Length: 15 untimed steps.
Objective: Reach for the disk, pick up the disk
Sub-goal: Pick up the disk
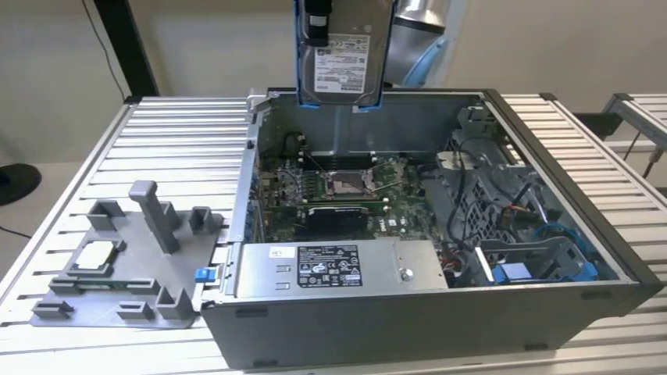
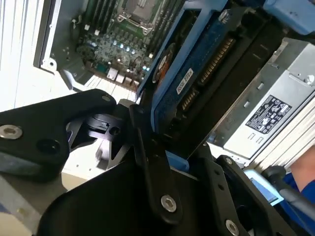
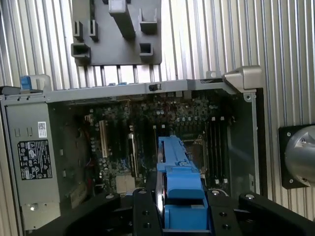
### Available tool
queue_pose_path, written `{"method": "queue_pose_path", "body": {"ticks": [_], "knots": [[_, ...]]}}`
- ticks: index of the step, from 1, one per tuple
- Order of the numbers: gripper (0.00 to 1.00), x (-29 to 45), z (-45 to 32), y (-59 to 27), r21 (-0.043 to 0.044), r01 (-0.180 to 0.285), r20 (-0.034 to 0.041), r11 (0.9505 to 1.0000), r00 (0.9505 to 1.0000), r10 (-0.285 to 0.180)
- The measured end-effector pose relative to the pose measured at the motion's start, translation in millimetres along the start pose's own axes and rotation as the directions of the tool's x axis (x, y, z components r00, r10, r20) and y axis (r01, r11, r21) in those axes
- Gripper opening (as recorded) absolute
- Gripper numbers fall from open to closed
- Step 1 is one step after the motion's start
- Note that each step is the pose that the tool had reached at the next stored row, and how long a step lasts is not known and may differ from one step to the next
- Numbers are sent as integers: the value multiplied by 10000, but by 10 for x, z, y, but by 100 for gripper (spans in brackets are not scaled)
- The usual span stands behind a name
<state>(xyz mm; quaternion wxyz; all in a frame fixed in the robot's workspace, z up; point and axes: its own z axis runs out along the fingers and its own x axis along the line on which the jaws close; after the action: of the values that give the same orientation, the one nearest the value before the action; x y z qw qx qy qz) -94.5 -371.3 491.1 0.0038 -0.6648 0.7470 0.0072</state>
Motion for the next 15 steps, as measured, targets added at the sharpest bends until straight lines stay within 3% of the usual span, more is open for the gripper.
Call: {"method": "queue_pose_path", "body": {"ticks": [15], "knots": [[0, -47, -2, -405, 0, 28, 0, 10000, 10000, -28]]}}
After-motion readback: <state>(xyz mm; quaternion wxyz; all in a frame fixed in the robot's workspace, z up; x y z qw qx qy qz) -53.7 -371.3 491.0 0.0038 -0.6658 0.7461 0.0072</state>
